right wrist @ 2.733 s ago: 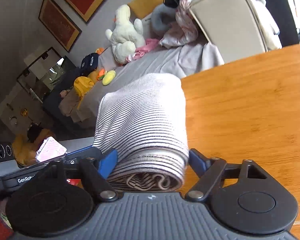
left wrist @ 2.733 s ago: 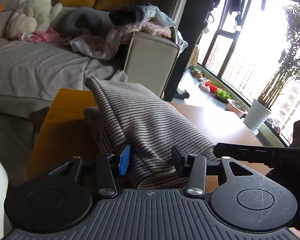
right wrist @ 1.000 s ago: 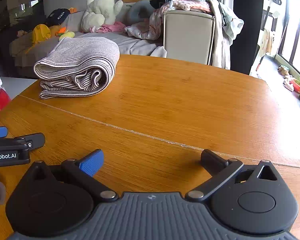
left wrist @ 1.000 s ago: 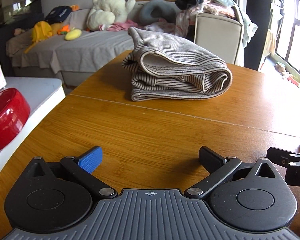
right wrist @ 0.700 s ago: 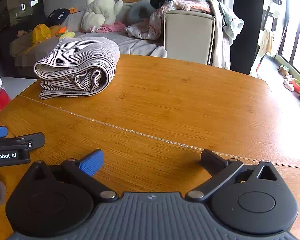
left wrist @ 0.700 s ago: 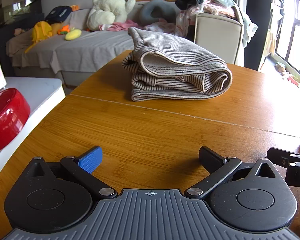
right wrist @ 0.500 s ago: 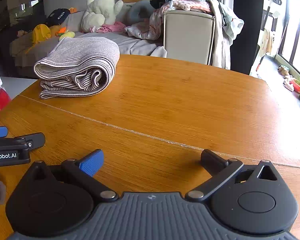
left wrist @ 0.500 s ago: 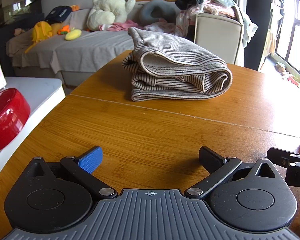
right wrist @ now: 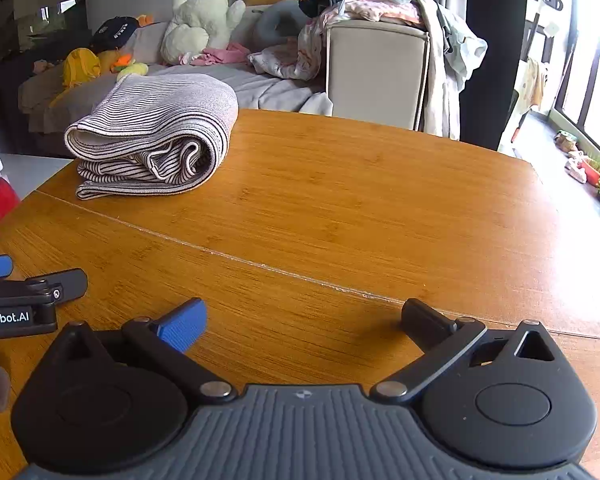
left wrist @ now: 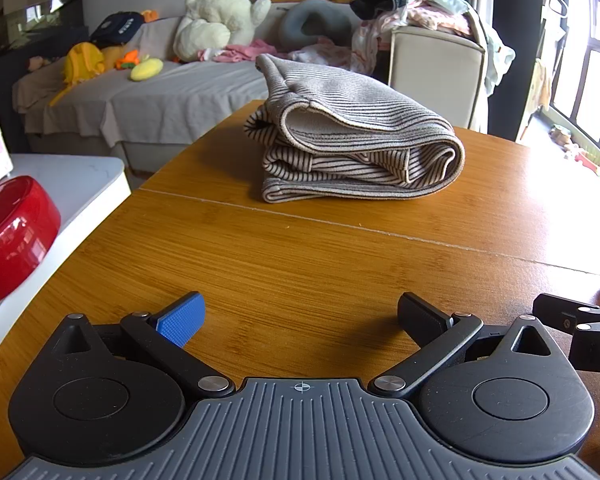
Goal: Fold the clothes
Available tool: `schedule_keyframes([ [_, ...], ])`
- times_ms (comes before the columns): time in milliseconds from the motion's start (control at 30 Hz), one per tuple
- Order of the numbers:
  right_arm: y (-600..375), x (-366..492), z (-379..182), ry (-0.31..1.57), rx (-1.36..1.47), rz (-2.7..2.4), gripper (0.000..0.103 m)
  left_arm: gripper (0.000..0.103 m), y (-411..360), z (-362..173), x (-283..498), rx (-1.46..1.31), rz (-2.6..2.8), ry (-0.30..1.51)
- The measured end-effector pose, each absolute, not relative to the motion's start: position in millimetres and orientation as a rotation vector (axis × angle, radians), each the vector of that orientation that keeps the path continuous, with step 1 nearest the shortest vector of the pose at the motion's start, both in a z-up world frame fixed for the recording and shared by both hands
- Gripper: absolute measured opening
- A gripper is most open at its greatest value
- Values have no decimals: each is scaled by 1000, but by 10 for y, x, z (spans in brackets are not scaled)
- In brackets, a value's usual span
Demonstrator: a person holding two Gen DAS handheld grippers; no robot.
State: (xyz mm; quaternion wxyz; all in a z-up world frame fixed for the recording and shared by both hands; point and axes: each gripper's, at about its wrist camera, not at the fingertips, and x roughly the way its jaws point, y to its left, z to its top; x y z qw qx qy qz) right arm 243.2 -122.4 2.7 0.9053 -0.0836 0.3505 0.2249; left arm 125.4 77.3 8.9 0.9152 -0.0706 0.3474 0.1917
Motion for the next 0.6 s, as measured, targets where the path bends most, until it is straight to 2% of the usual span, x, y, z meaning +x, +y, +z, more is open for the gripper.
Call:
schedule_keyframes([
  [600, -1143, 2502, 25, 722, -175, 489, 103, 103, 765, 88, 1265, -147, 396, 715],
])
